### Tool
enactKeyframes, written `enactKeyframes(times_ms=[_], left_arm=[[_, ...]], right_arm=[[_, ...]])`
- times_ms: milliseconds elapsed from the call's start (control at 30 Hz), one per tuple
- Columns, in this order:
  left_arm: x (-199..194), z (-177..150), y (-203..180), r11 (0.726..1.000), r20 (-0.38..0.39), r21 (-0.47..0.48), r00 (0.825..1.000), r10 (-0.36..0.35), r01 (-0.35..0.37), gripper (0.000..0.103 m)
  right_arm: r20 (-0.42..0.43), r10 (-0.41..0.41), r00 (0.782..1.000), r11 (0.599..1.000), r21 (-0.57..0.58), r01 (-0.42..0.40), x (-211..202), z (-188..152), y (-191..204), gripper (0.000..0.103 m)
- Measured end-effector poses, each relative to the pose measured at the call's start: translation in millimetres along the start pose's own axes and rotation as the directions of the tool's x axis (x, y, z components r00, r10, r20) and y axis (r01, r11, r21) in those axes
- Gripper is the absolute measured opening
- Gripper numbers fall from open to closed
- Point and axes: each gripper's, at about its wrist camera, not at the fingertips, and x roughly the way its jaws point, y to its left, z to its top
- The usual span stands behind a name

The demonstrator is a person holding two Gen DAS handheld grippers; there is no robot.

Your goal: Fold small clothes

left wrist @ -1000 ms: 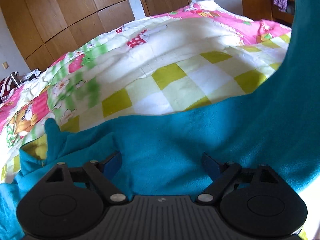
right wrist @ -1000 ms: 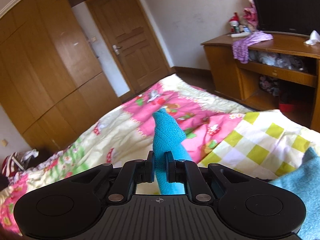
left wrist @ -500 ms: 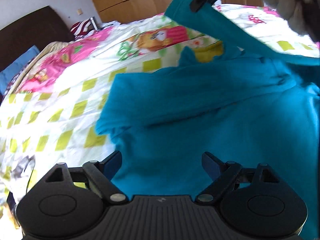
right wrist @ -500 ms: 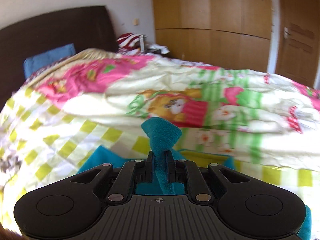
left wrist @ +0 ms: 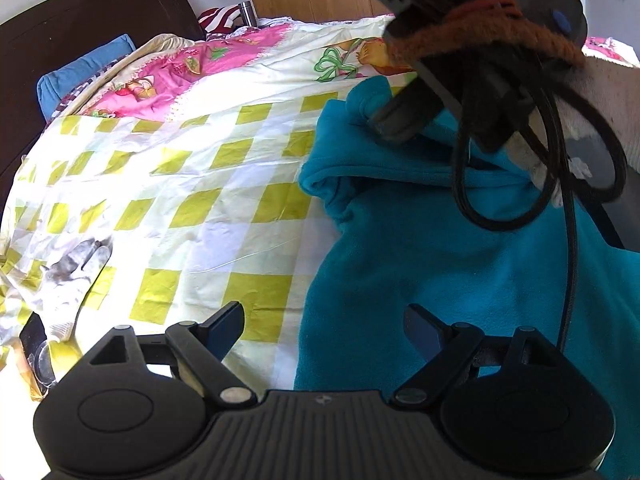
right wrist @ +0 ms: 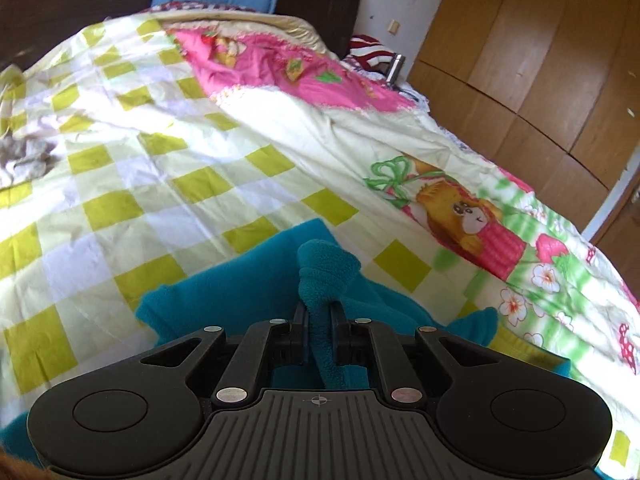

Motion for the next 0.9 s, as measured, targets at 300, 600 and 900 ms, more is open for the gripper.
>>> enactKeyframes(times_ms=[300,600,900], left_arm=[[-9,-2,-1,1.000,0.015,-0.006,1.000,-0.015,0.015,0.099],[-19,2,-3,0.999,0.030,0.045,1.000,0.004,-0.005,0.099],[6,79,-38,0.994,0.216,0.112,0.976,-0.028,0.004,0.099]], right_arm=[[0.031,0.127,0.991,0.984,-0.133,-0.122,2,8,27,0.013],[0.036,0.139,0.990,0.990,-0.032,-0.138,-51,-12,-14,0.035],[-0.253,-0.224,0.941,0.886,0.349,0.305,-117,-116,-176,0.035]])
